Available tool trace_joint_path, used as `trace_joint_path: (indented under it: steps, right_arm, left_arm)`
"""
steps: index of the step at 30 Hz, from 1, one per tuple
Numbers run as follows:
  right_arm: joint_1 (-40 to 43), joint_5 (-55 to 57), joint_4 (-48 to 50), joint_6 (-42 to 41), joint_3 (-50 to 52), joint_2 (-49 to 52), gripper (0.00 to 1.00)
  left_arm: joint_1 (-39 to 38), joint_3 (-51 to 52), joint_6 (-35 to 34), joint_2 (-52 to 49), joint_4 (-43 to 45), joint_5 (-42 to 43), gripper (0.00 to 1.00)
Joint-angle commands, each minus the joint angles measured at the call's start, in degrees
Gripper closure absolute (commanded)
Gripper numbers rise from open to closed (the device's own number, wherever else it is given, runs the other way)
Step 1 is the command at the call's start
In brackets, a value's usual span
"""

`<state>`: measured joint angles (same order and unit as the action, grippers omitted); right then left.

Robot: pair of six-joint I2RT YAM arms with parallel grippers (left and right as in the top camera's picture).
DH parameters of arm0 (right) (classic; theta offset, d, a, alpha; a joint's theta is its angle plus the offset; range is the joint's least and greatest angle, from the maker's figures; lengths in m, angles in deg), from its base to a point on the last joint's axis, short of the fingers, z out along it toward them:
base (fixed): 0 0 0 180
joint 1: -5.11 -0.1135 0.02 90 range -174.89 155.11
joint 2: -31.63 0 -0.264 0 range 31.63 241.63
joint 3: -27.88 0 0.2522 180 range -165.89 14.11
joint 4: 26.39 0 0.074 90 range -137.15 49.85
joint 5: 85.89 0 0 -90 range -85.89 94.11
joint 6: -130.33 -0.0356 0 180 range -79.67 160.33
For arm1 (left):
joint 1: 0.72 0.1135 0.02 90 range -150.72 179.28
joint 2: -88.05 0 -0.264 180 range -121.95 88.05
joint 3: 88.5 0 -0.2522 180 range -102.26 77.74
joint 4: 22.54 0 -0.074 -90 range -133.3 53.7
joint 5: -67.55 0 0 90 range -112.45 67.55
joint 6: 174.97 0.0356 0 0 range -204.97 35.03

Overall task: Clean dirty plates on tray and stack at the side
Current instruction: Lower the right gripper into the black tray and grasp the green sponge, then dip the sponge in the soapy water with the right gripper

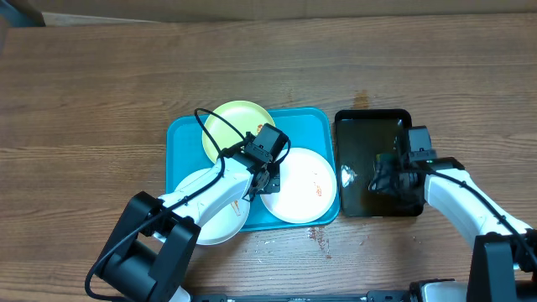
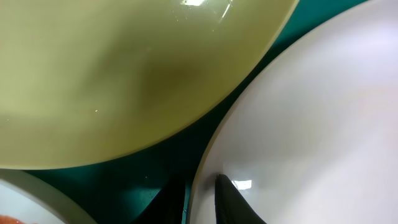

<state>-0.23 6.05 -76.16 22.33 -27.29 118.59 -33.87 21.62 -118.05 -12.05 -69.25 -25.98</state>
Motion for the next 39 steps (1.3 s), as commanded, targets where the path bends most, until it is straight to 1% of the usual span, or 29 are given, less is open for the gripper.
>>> trace_joint_path:
  steps: [1,2,3,4,7,8,10,11,12,13,18,25,27,28,30,31,33,34,35,37,38,39]
  right_arm:
    - [-0.15,0.35,0.09,0.37,0.96,-0.09,0.53]
    - [-0.15,0.33,-0.11,0.37,0.96,-0.09,0.65]
    - [-0.15,0.31,-0.28,0.39,0.96,-0.09,0.85]
    - [-0.15,0.26,-0.5,0.37,0.94,-0.09,0.96]
    - [-0.15,-1.99,-1.62,1.97,-0.11,-0.17,0.96]
    - [-0.15,-2.23,-2.58,2.12,-1.05,-0.17,0.91]
    - [-0.15,-2.01,-6.32,2.14,-5.09,-0.15,0.21]
    - [-0.15,-2.01,-6.86,2.14,-6.32,-0.17,0.15]
    - [-0.15,-2.01,-6.97,2.14,-7.08,-0.15,0.11]
    - [-0.15,-1.97,-6.54,2.14,-7.58,-0.15,0.11]
    - [-0.15,0.31,-1.88,2.14,-6.36,-0.09,0.11]
    - [-0.15,1.01,10.05,1.84,0.68,-0.02,0.11]
    - [-0.15,0.94,11.17,1.44,1.16,-0.02,0.15]
    - [-0.17,0.96,11.72,1.44,1.4,-0.02,0.22]
    - [-0.17,0.98,12.66,1.46,1.9,-0.02,0.43]
    - [-0.17,1.01,13.2,1.46,2.25,-0.02,0.59]
    - [-0.17,0.96,14.29,1.46,2.84,-0.02,0.82]
    - [-0.17,0.94,14.34,1.46,2.86,-0.02,0.94]
    - [-0.17,0.66,14.56,1.46,2.86,-0.04,0.96]
    - [-0.17,-1.79,15.28,1.68,2.71,-0.04,0.96]
    - [-0.17,-2.84,15.63,2.25,2.6,-0.04,0.88]
    - [-0.15,-3.19,15.54,2.75,2.25,-0.15,0.59]
  left_arm:
    - [-0.26,0.59,-0.17,-0.31,0.24,-0.92,0.79]
    - [-0.26,0.59,-0.15,-0.31,0.2,-0.87,0.76]
    - [-0.26,0.59,-0.17,-0.31,0.2,-0.87,0.74]
    - [-0.26,0.59,-0.15,-0.31,0.17,-0.83,0.74]
    - [-0.26,0.59,-0.15,-0.31,0.2,-0.2,0.74]
    - [-0.26,0.59,-0.15,-0.31,0.2,0.22,0.74]
    - [-0.26,0.59,-0.15,-0.31,0.15,0.2,0.72]
    - [-0.26,0.59,-0.15,-0.31,0.15,0.2,0.71]
    - [-0.26,0.59,-0.15,-0.31,0.17,0.2,0.71]
    - [-0.26,0.59,-0.15,-0.31,0.17,0.2,0.7]
    - [-0.26,0.59,-0.15,-0.31,-0.04,0.2,0.7]
    - [-0.26,0.59,-0.15,-0.31,0.2,0.15,0.68]
    - [-0.26,0.59,-0.15,-0.31,0.46,0.13,0.67]
    - [-0.26,0.59,-0.17,-0.31,0.57,0.13,0.67]
    - [-0.26,0.59,-0.2,-0.31,0.68,0.15,0.67]
    - [-0.26,0.59,-0.2,-0.31,0.68,0.15,0.67]
    - [-0.26,0.59,-0.2,-0.31,0.66,0.15,0.67]
    - [-0.26,0.59,-0.2,-0.31,0.66,0.15,0.66]
    - [-0.26,0.59,-0.2,-0.31,0.66,0.15,0.65]
    - [-0.26,0.59,-0.2,-0.31,0.66,0.15,0.65]
    - [-0.26,0.59,-0.17,-0.31,0.63,0.15,0.64]
    - [-0.26,0.59,-0.2,-0.31,0.63,0.15,0.64]
